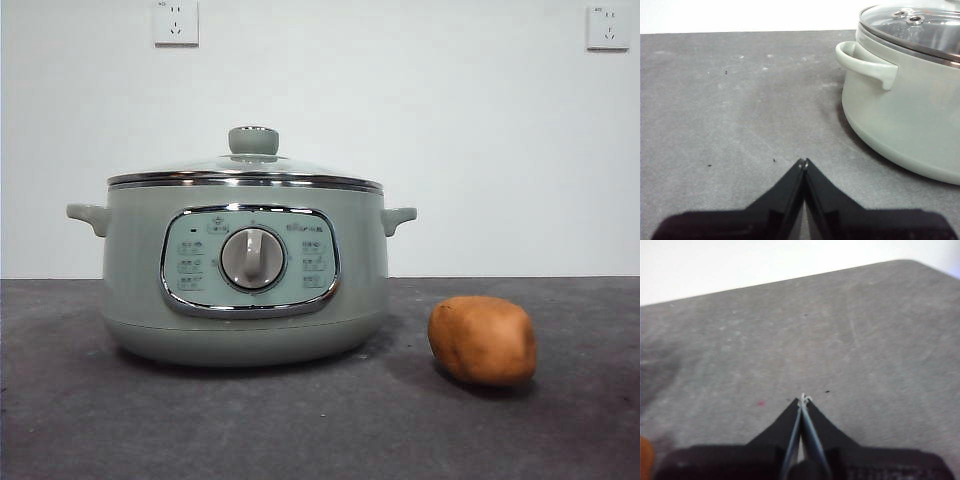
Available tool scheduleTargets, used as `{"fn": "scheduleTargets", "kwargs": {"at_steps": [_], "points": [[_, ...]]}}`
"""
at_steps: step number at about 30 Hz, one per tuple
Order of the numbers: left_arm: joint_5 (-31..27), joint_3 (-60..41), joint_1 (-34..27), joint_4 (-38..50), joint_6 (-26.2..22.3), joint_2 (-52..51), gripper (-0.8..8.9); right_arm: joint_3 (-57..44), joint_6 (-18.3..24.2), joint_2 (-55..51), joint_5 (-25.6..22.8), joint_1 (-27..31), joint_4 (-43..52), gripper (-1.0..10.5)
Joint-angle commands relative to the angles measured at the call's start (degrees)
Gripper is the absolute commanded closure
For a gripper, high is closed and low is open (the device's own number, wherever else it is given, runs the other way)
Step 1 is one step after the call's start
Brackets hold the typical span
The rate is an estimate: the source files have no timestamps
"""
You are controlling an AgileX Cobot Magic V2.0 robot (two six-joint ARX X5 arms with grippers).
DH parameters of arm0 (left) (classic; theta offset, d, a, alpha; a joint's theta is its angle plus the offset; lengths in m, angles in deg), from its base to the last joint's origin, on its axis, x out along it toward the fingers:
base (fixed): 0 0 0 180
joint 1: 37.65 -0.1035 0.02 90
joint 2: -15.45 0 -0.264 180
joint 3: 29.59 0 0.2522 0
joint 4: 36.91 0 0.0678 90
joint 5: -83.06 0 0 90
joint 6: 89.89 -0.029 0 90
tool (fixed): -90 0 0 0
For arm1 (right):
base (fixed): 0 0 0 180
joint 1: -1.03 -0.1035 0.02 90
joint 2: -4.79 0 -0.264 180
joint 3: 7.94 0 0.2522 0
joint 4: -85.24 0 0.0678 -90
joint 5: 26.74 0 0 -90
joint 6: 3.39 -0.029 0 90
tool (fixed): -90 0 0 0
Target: Pick up the potato,open the lid,put the potato in the pot,close the lid
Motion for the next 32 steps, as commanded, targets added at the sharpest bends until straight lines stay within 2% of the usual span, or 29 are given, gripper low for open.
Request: {"fn": "scheduleTargets", "kwargs": {"at_steps": [1,5,11,14,20,27,29,32], "points": [[0.5,-0.6,-0.2,0.1,-0.4,0.0,8.16,0.2,-5.8,-0.1,2.1,0.0,-0.7,9.5],[3.1,-0.2,-0.2,0.1,0.2,0.0,8.19,1.7,-7.6,0.0,5.0,0.0,-1.7,9.5],[4.3,1.6,-0.2,0.0,4.4,0.2,8.19,4.9,-11.5,0.0,8.7,0.0,-1.5,9.5],[4.9,3.5,-0.2,-0.2,4.7,0.7,8.19,6.8,-13.0,0.5,12.2,0.0,-1.5,9.5],[7.3,8.2,-0.1,-0.5,4.7,4.4,8.19,11.5,-13.0,4.7,20.1,0.0,-1.5,9.5],[12.3,16.2,-0.1,-2.9,4.7,13.2,8.13,18.4,-12.9,13.4,26.4,0.0,-1.7,9.4],[14.6,19.2,-0.1,-4.7,4.7,16.3,8.13,20.9,-12.7,16.5,28.4,0.0,-1.9,8.8],[17.4,23.7,-0.1,-7.6,4.7,20.9,8.07,24.3,-12.7,21.0,31.8,0.0,-2.6,7.1]]}}
